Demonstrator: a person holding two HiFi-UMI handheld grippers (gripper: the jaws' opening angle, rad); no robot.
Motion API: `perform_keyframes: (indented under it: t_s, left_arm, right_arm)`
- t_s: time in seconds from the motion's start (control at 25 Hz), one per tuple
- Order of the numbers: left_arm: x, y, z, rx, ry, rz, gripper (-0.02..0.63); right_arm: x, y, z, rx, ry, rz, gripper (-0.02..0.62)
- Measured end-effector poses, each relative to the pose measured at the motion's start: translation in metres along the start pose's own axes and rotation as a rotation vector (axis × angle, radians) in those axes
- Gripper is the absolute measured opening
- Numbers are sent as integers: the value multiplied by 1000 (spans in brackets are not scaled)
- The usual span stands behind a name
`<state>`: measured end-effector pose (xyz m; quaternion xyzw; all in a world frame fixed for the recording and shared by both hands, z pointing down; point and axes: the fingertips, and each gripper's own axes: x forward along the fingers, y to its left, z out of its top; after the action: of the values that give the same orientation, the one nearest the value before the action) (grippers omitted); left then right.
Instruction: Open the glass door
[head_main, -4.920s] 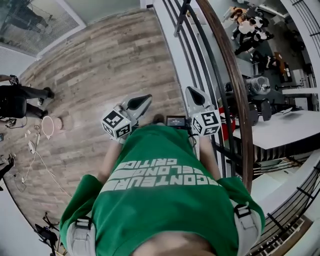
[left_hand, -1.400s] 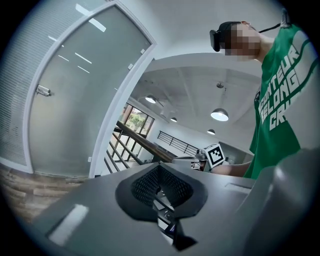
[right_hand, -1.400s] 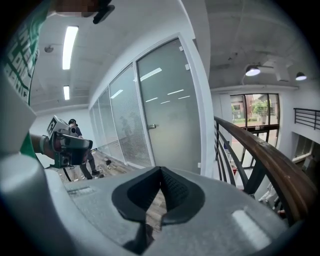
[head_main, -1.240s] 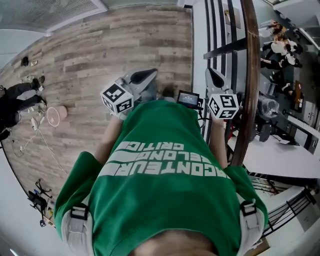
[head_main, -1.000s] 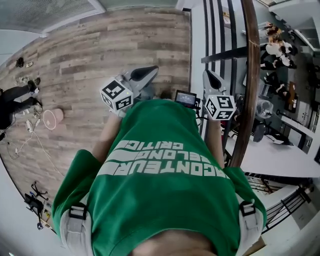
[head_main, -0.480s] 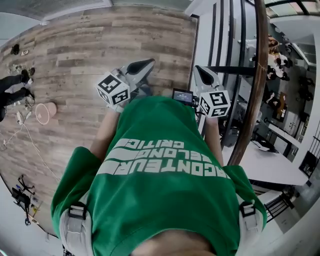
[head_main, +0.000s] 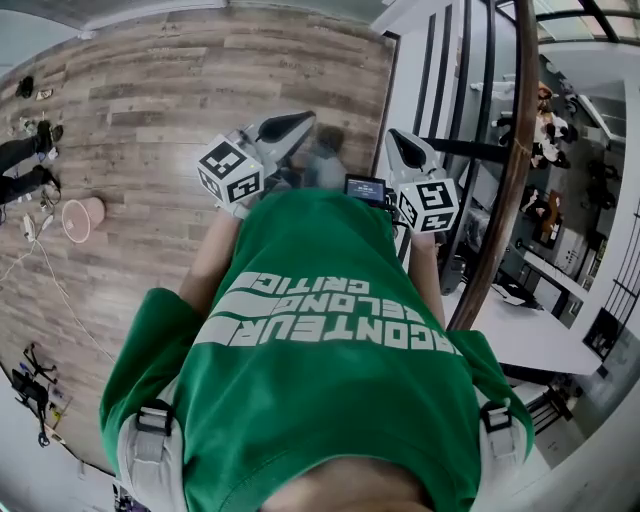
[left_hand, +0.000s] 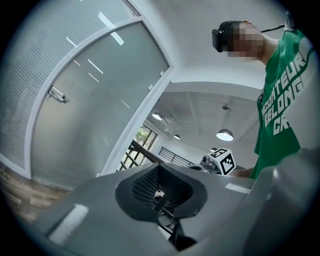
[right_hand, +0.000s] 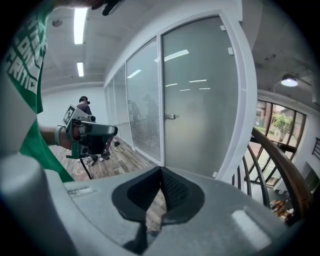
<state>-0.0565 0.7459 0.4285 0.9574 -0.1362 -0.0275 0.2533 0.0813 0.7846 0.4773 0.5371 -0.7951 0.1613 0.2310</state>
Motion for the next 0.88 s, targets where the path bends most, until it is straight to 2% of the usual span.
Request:
perform_keyframes:
  t_s: [0.2,0.36,0.48,0.64,0.88]
  left_arm:
    - [6,11,-3,-10,5,52,8]
    - [21,13,6,-4,-7,56,8]
    - [33,19,11,5,13,46,8]
    - [49,36,11,8,46,44,8]
    - [106,48,13,19,96,2,8]
  right_arm:
    - [16,1,-6,-6,10,59,-8]
    - [30,-5,6,-13,-9,88,-8]
    - [36,-19,14,-5,-22,81,-8]
    - [45,-44,7,32,-16,57,-8]
    - [52,-103,6,92,-34,13,-8]
